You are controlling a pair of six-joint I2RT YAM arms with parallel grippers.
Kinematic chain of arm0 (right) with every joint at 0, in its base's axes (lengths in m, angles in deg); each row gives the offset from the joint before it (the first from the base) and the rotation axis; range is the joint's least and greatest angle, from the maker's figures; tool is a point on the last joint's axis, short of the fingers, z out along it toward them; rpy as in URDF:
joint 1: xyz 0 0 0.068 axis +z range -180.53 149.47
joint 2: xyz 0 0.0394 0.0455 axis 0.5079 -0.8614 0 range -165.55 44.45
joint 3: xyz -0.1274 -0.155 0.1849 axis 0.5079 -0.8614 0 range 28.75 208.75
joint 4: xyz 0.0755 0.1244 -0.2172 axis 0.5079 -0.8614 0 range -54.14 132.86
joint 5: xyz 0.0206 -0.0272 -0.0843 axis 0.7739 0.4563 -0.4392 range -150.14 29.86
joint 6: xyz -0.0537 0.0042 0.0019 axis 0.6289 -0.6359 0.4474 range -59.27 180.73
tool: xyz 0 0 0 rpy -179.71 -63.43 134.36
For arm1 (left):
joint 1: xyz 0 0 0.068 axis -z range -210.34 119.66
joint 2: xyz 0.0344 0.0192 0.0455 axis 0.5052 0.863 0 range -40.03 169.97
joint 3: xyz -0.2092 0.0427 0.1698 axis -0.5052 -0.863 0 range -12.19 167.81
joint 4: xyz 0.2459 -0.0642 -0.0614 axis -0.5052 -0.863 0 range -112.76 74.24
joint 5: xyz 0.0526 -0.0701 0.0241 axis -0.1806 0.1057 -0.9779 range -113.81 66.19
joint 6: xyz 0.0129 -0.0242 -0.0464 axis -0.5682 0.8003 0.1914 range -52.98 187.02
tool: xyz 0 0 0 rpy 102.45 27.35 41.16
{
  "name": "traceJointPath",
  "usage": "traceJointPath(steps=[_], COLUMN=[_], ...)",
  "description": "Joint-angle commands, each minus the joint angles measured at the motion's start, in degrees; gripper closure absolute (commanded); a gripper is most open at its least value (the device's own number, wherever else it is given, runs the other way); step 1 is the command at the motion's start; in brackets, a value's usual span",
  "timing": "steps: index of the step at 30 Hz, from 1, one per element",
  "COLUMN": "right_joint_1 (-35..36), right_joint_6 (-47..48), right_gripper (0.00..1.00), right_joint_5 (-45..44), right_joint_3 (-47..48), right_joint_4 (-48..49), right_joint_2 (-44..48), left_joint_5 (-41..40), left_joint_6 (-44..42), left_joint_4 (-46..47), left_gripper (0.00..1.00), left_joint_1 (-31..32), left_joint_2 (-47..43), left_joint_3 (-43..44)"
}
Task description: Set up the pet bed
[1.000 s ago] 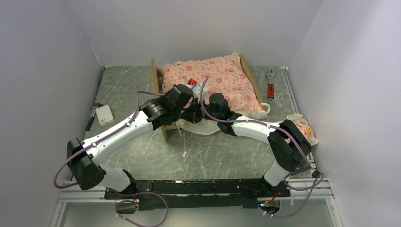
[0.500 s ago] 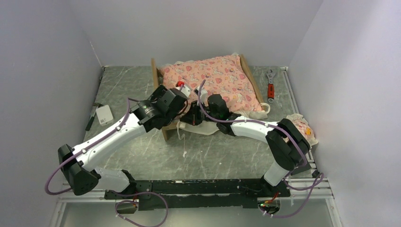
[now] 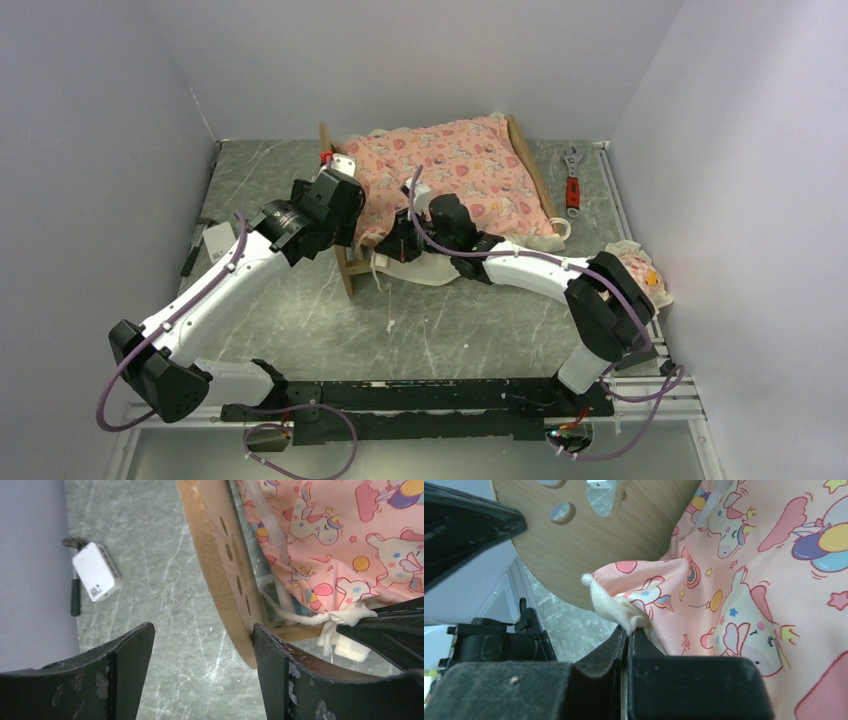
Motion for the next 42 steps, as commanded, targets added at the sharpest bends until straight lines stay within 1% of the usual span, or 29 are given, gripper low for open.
traceJointPath(steps=[1,2,3,5,6,7,9,13,16,20,25,27,29,31,34,37,39,42], right_joint_1=[2.05,2.23,2.32,2.36,2.36,2.26,2.26,2.25,2.25,2.27,2.33,2.34,2.38,2.33,2.33,2.41,2.5,2.74], right_joint_6=[4.46,4.77,4.86,5.52,5.87,6.39,7.33,8.24,8.13,8.66,9.9,10.16,10.21,11.03,11.41,11.06,10.62,10.12], right_gripper=[1.0,1.0,1.0,1.0,1.0,1.0,1.0,1.0,1.0,1.0,1.0,1.0,0.99,0.95,0.9,0.79,0.68,0.58], right_joint_5=[-5.83,-6.23,-6.28,-5.55,-5.35,-5.23,-4.75,-2.45,-0.96,-0.63,1.71,-0.47,-6.44,-9.08,-8.43,-6.39,-6.0,-6.88], right_joint_3=[2.85,2.26,1.58,-0.37,-1.43,-2.09,-2.53,-2.01,-2.59,-4.03,-6.12,-7.28,-7.3,-5.98,-4.59,-4.02,-4.25,-4.91], right_joint_4=[-3.81,-3.62,-3.15,-0.89,0.28,1.12,1.3,0.9,1.41,0.72,-1.48,-2.62,-4.79,-7.18,-7.92,-7.98,-7.97,-8.79], right_joint_2=[1.24,1.83,2.83,5.78,6.93,7.9,9.0,9.66,10.62,12.92,15.93,16.32,15.77,14.67,13.32,12.82,13.27,15.32], left_joint_5=[6.7,7.13,7.68,8.69,9.05,9.56,10.89,15.8,19.57,16.33,15.24,13.07,9.77,6.24,2.15,1.58,1.73,1.28], left_joint_6=[3.87,3.94,3.78,3.28,2.66,1.94,0.14,-5.33,-7.45,-6.05,0.9,2.26,2.74,2.31,1.51,0.08,-0.64,-1.4], left_joint_4=[2.35,2.55,2.82,3.54,4.22,5.0,6.94,11.77,12.02,10.54,6.37,6.64,7.04,7.25,8.62,11.9,14.23,16.85], left_gripper=[0.29,0.34,0.43,0.63,0.77,0.87,1.0,1.0,1.0,1.0,1.0,1.0,1.0,1.0,1.0,1.0,1.0,1.0], left_joint_1=[-2.02,-2.12,-2.13,-2.14,-2.16,-2.14,-2.14,-2.06,-0.97,5.52,9.5,9.83,9.9,9.85,9.81,9.78,9.81,9.53], left_joint_2=[1.65,1.9,1.97,1.76,1.48,1.24,0.54,-0.72,-2.3,-5.74,-10.01,-11.48,-11.49,-10.03,-6.76,-3.59,-1.47,1.27], left_joint_3=[-2.35,-2.36,-2.3,-2.06,-1.94,-1.85,-1.7,-0.89,0.51,-0.48,-4.11,-5.99,-6.19,-4.71,-2.13,-0.41,-0.01,0.24])
